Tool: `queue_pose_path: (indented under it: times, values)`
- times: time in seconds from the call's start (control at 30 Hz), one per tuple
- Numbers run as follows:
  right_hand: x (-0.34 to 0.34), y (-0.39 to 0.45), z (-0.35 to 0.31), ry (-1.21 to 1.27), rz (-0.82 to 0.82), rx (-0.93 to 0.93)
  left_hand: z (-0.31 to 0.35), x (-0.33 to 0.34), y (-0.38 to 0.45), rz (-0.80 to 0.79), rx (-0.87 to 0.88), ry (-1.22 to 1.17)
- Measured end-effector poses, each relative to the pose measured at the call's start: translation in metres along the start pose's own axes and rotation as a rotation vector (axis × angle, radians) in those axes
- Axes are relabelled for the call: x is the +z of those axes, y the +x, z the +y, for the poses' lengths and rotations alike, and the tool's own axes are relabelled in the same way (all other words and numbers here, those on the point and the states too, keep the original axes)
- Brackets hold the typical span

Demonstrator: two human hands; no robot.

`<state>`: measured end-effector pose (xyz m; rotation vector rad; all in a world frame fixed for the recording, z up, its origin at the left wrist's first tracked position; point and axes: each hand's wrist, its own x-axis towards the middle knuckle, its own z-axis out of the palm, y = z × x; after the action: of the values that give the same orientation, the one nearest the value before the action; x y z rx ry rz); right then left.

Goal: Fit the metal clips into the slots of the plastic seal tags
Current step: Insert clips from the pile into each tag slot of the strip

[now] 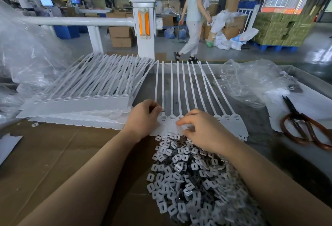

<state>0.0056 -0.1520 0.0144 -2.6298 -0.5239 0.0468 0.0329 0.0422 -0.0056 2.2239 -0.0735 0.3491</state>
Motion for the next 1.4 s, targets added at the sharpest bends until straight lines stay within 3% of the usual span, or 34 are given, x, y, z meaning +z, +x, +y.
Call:
queue_pose_path:
  times: [0.23, 0.57, 1.0, 1.4]
  values:
    - [0.0002, -0.0003, 0.0006, -0.018, -0.012, -0.006, -0.0007, 0.0078, 0.0027, -0.049, -0.063, 0.197]
    - [0.0014, -0.0004, 0.0003, -0.007, -0.014, -0.004, -0.0002, 0.0032, 0.0056, -0.114, -0.114, 0.184]
    - [0.0001, -0.0027, -0.0015, 0.006, -0.029, 0.016, 0.0036, 0.0045, 0.0024, -0.071, -0.159, 0.160]
    - [-0.0021, -0.0028, -0.0048, 0.019, -0.046, 0.027, -0.0014, -0.0016, 0.0023, -0.079, -0.106, 0.078]
